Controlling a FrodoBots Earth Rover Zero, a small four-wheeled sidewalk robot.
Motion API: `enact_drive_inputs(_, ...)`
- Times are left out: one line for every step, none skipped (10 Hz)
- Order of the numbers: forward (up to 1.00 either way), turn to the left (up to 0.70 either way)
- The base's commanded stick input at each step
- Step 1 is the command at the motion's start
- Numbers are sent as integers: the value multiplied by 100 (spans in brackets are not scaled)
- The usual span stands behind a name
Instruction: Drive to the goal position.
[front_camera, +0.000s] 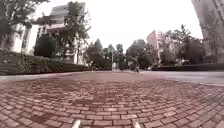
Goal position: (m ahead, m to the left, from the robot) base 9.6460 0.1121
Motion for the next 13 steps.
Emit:
enact_drive_inputs(70,0)
enact_drive_inputs(70,0)
enact_drive_inputs(70,0)
enact_drive_inputs(70,0)
enact_drive_inputs(70,0)
enact_drive_inputs(70,0)
enact_drive_inputs(70,-1)
enact_drive_inputs(70,-3)
enact_drive_inputs(70,-3)
enact_drive_inputs(70,0)
enact_drive_inputs(70,0)
enact_drive_inputs(70,0)
enact_drive_inputs(70,0)
